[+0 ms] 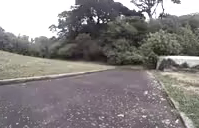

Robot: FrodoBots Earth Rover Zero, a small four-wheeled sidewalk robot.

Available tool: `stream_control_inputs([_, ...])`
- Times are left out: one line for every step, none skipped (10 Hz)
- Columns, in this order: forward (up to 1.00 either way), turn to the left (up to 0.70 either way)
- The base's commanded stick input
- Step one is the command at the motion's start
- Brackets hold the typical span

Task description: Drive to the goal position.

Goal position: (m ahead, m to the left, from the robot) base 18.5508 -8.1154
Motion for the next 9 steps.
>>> stream_control_inputs([0.06,0.00])
stream_control_inputs([0.07,0.00])
stream_control_inputs([0.07,0.00])
stream_control_inputs([0.06,0.00])
stream_control_inputs([0.00,0.00])
stream_control_inputs([0.00,0.00])
stream_control_inputs([0.00,0.00])
stream_control_inputs([0.00,0.00])
stream_control_inputs([0.00,0.00])
